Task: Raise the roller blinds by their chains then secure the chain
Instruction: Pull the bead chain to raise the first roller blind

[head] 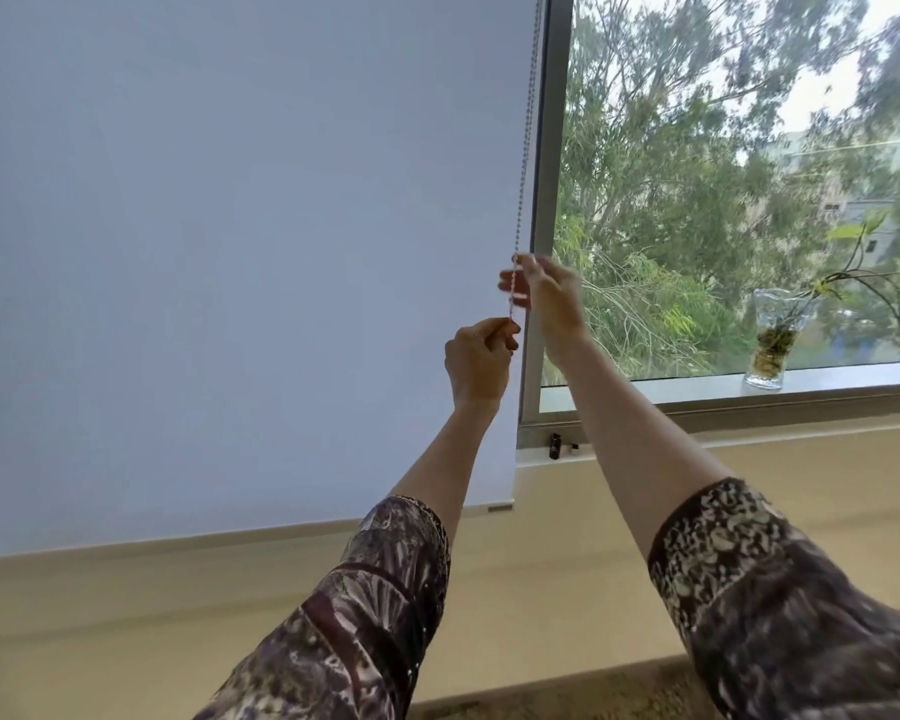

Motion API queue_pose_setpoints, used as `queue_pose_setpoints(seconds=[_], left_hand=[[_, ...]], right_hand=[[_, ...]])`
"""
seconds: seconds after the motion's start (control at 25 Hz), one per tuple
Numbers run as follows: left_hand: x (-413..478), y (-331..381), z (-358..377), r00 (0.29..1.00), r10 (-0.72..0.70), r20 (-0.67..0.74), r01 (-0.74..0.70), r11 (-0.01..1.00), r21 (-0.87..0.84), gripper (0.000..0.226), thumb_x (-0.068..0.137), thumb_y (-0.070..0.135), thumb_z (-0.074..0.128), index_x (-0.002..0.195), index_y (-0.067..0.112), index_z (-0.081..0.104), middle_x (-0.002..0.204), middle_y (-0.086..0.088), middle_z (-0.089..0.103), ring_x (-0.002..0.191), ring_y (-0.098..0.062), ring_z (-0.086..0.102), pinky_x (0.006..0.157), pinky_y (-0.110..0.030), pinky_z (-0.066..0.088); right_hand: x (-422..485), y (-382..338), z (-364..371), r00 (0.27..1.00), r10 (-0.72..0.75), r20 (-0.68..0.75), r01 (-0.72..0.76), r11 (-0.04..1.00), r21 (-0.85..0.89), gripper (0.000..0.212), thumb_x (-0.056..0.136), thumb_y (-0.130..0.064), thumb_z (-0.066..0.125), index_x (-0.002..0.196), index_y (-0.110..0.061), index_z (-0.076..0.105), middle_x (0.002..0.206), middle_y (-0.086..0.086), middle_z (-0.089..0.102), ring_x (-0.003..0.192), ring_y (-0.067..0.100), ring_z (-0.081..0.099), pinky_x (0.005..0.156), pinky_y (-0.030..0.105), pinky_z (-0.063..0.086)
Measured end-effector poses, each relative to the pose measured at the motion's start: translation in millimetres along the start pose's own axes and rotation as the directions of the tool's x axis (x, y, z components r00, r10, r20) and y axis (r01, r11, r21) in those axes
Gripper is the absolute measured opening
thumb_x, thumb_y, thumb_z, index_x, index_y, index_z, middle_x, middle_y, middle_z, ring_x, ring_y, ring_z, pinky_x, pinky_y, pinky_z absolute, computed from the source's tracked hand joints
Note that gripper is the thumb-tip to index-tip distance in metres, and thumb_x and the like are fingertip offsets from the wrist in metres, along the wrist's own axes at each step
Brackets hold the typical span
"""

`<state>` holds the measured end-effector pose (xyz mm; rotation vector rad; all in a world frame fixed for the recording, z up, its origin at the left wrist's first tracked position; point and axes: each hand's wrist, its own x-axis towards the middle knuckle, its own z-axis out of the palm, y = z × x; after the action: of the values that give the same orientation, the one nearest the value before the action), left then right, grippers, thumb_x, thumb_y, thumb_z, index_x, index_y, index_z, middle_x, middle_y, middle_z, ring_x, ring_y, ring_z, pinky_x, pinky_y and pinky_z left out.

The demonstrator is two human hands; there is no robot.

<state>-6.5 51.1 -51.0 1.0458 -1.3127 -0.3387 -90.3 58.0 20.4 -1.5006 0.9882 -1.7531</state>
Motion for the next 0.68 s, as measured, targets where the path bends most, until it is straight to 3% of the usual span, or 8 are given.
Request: queue_pose_setpoints(seconds=[0.08, 0.16, 0.32, 0.52, 0.68], left_hand=[[-5, 6, -5, 1.000, 0.012, 0.003, -0.012, 1.000, -0.004, 0.020, 0.092, 0.014, 0.058, 0.085, 0.016, 0.077, 0.064, 0.007, 0.068, 0.066, -0.012, 0.068, 0.073, -0.032, 0.059], [-9, 11, -8, 1.000, 0.018, 0.017, -0.018, 1.000, -0.016, 0.022, 0.091, 0.013, 0.057, 0.083, 0.015, 0.077, 0.063, 0.006, 0.067, 0.067, -0.016, 0.068, 0.072, -0.030, 0.058], [-13, 8, -22, 0.991, 0.029, 0.129, -0.029, 1.000, -0.002, 0.021, 0.091, 0.010, 0.056, 0.082, 0.012, 0.076, 0.067, 0.001, 0.070, 0.066, -0.014, 0.068, 0.071, -0.024, 0.056], [-10, -10, -47, 0.928, -0.039, 0.371, 0.044, 0.999, -0.005, 0.021, 0.091, 0.008, 0.057, 0.104, 0.006, 0.074, 0.094, -0.009, 0.076, 0.086, -0.016, 0.072, 0.091, -0.027, 0.055], [4, 0, -53, 0.945, -0.080, 0.317, 0.138, 0.977, -0.164, 0.026, 0.094, 0.015, 0.056, 0.114, 0.002, 0.068, 0.107, -0.012, 0.074, 0.096, -0.020, 0.072, 0.093, -0.031, 0.054]], right_hand=[[10, -25, 15, 0.999, -0.040, -0.008, 0.041, 0.998, 0.053, 0.021, 0.099, -0.019, 0.043, 0.099, -0.012, 0.063, 0.082, 0.006, 0.066, 0.067, 0.015, 0.062, 0.061, 0.027, 0.052], [15, -38, 28, 0.997, -0.060, -0.056, 0.063, 0.997, 0.044, 0.025, 0.100, -0.017, 0.040, 0.088, -0.017, 0.062, 0.066, 0.000, 0.055, 0.053, 0.010, 0.046, 0.049, 0.025, 0.039], [7, -26, 34, 0.991, -0.082, -0.110, 0.078, 0.996, -0.046, 0.035, 0.095, -0.006, 0.039, 0.070, -0.023, 0.057, 0.060, -0.002, 0.049, 0.050, 0.008, 0.036, 0.047, 0.025, 0.025], [-17, 5, 28, 0.993, -0.087, -0.084, 0.072, 0.984, -0.164, 0.037, 0.091, -0.001, 0.038, 0.068, -0.024, 0.056, 0.059, -0.004, 0.049, 0.048, 0.008, 0.036, 0.046, 0.023, 0.026], [-25, 21, 19, 0.992, -0.105, -0.074, 0.086, 0.971, -0.224, 0.033, 0.090, -0.002, 0.040, 0.069, -0.022, 0.056, 0.063, -0.003, 0.052, 0.058, 0.013, 0.044, 0.055, 0.029, 0.034]])
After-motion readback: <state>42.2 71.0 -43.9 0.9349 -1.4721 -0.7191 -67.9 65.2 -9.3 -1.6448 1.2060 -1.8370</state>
